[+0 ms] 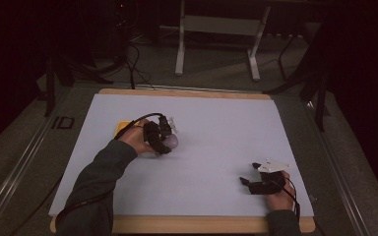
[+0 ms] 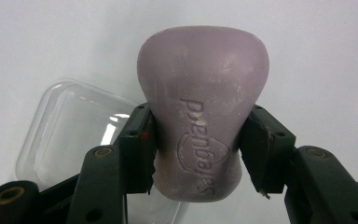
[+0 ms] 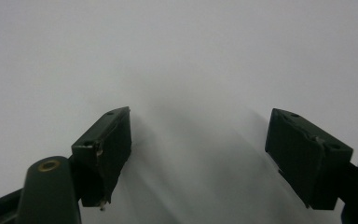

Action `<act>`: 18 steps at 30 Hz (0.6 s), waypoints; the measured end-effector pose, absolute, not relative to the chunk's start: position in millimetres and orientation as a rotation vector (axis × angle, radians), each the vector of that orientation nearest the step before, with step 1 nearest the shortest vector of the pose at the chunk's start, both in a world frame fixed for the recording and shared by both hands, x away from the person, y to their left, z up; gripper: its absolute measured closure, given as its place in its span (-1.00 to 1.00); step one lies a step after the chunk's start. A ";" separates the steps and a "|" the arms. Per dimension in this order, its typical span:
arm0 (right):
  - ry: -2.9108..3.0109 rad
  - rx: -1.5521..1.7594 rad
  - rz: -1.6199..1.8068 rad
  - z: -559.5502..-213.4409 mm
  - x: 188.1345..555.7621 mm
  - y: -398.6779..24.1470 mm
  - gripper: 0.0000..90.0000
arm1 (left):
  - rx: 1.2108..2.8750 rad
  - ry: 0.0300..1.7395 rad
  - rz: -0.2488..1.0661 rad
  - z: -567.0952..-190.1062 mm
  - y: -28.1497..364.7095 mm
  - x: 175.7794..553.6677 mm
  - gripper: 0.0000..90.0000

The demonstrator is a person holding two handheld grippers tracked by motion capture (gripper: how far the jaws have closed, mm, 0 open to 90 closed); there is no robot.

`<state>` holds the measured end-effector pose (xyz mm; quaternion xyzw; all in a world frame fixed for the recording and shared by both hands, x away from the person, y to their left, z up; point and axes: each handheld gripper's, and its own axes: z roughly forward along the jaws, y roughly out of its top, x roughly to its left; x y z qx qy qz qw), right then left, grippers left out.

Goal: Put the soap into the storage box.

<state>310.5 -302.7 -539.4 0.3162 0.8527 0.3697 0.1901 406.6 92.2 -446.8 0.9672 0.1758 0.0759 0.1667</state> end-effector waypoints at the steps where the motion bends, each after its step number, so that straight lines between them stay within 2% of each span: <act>1: 2.397 0.888 1.039 -539.4 310.5 -302.7 -0.51 | 2.754 0.501 0.215 -446.5 92.6 406.6 0.11; 18: 2.397 0.889 1.039 -539.4 310.4 -302.7 -0.51 | 2.743 0.552 0.221 -439.5 107.6 413.0 0.11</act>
